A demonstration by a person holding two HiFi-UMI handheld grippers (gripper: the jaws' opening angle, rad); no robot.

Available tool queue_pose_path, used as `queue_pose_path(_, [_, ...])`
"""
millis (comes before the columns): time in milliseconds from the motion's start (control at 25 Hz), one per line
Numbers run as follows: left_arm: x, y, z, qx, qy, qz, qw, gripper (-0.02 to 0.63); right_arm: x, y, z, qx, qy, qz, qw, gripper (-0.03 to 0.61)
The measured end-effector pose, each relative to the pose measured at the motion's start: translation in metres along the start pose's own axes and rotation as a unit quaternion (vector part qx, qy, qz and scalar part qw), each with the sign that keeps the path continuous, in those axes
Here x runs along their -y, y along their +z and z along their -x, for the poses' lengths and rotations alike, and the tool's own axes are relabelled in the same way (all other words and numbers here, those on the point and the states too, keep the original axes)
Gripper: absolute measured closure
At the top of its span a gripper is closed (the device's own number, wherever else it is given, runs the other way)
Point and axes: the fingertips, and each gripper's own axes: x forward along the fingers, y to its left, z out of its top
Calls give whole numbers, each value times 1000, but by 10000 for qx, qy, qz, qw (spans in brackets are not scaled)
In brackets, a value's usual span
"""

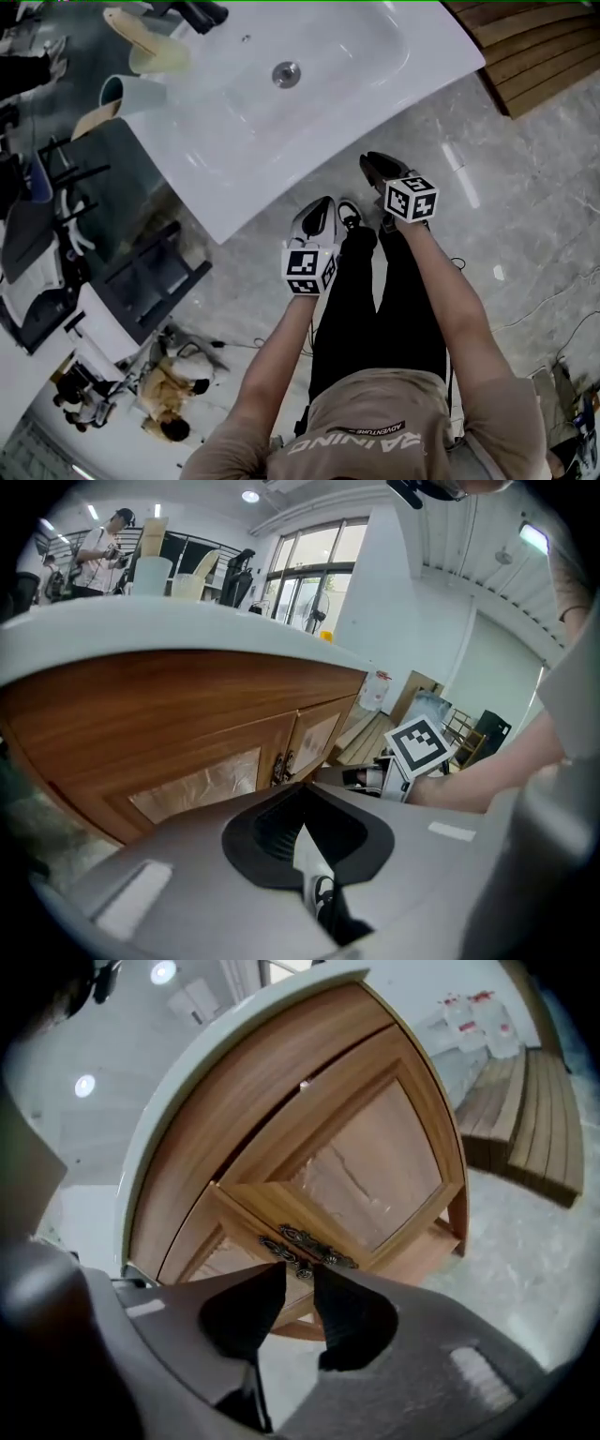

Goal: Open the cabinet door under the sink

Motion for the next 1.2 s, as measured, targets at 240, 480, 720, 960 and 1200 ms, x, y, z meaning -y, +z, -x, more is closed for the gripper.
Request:
queue_pose_path(240, [-5,-5,-22,66,2,178,9998,598,29,8,-31,329,316,-1087,9930,427])
queue_pose_path(480, [-9,-10,-34,48,3,403,9992,597,40,2,-53,516,986,-2283,9672,419])
queue_pose_path(720, [-10,-16,-38,-63,-58,318,9995,597,42,7,-62,778,1284,-2681,9516,423])
queue_pose_path(960, [-12,-27,-33,-157,-25,328,9993,598,27,13,-66,1158,2070,-3422,9092,489])
queue_pose_path(1200, [-15,-36,-29,-233,-38,285,9993,597,28,13,-67,1394,2296,-3755,8870,492])
